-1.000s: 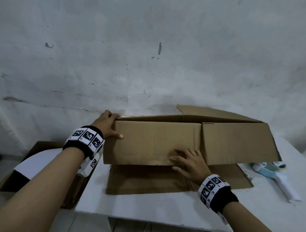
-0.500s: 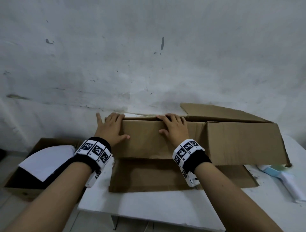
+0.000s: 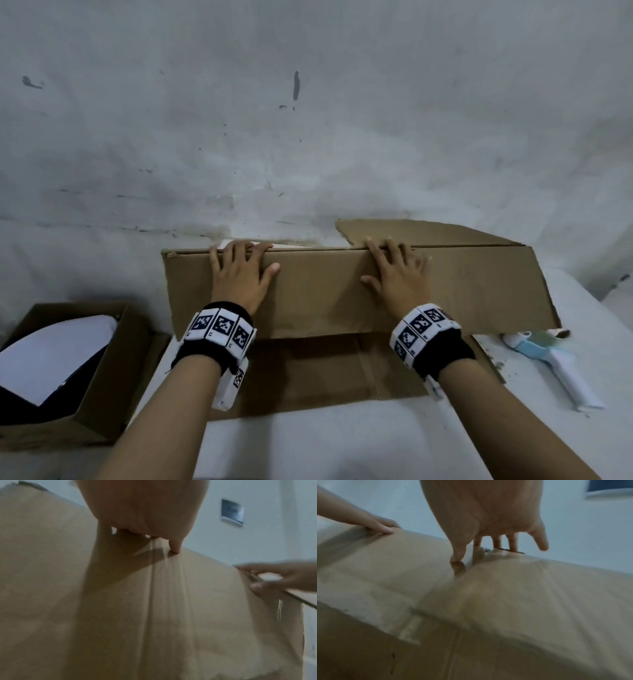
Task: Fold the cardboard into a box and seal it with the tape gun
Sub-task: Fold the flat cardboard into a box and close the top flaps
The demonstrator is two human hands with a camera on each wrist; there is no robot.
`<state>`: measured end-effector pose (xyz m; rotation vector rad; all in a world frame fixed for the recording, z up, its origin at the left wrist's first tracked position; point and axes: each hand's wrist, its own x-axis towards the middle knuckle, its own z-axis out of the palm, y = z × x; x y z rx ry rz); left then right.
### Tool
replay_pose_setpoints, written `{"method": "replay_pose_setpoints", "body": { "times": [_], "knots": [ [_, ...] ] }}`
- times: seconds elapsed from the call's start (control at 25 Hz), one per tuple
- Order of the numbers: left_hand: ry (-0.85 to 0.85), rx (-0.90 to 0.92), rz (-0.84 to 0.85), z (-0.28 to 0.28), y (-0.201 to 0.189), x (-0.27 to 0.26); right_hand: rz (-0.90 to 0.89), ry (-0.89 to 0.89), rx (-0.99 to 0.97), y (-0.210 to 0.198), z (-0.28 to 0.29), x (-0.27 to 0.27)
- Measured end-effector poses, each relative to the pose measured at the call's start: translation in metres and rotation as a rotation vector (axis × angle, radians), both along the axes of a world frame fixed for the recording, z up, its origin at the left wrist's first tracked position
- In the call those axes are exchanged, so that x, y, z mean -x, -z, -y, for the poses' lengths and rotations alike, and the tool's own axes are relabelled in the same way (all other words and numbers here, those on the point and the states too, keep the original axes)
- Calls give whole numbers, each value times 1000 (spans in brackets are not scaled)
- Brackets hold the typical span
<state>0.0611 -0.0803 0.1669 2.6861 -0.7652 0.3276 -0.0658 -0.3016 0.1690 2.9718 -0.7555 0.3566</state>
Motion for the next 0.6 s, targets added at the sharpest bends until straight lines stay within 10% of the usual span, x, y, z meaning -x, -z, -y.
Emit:
{"method": "replay_pose_setpoints", "body": {
  "times": [0.36,0.6],
  "knots": [
    [113,-101,-41,98,-4,45,323,-180,-133,22,37,17],
    [216,-6,-95,54,-20,13,90,-223,-108,2,53,20]
  ]
}}
